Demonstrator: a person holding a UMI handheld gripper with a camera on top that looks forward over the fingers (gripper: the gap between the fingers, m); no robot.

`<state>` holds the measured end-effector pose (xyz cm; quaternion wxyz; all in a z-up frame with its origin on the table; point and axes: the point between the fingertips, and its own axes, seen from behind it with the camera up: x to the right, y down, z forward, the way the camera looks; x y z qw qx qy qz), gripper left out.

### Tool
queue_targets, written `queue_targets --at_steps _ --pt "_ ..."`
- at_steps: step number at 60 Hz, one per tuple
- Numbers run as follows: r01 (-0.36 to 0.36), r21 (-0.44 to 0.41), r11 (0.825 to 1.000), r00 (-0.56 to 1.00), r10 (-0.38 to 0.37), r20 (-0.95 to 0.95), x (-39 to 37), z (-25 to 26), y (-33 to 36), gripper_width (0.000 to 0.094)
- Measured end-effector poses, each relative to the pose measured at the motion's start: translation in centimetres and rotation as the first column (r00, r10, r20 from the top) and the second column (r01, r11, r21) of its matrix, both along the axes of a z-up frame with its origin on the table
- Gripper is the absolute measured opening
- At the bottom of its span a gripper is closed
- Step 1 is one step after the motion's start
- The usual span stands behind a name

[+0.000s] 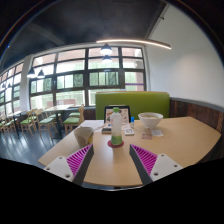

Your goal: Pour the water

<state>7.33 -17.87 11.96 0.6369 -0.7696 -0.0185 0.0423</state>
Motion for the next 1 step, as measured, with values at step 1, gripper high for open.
queue_targets --at_steps 1 --pt "-0.005 -0.002 1.000 1.000 0.005 0.000 -0.10 -0.20 -0.37 0.0818"
